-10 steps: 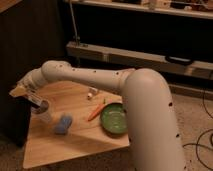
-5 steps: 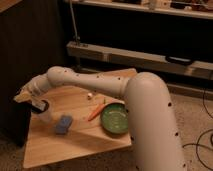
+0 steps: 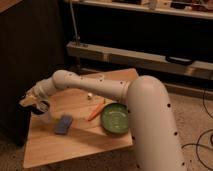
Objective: Place the eraser in the ceramic cup
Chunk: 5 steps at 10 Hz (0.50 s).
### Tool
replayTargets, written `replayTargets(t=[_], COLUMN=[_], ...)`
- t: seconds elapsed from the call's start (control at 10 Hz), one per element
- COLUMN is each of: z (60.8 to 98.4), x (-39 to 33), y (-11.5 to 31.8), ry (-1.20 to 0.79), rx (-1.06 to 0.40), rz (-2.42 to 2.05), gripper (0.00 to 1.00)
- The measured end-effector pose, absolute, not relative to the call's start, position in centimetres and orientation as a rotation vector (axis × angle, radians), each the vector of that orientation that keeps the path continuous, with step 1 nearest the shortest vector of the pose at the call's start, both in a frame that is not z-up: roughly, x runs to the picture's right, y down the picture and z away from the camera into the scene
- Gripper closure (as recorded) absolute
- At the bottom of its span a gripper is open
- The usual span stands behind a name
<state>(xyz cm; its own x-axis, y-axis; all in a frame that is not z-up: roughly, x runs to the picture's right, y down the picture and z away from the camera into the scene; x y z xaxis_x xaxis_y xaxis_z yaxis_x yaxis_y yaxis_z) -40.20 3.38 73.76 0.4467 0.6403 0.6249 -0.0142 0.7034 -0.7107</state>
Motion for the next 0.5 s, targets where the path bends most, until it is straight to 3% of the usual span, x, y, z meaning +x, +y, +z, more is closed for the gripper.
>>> replayTargets(t=[0.3, 0.5], z=[74.6, 74.84], x=[-39.63, -39.51], y=[3.93, 4.15], ry=[-1.051, -1.056], rx=[-0.708, -0.727], rz=[0.446, 0.436], gripper=[0.28, 0.2])
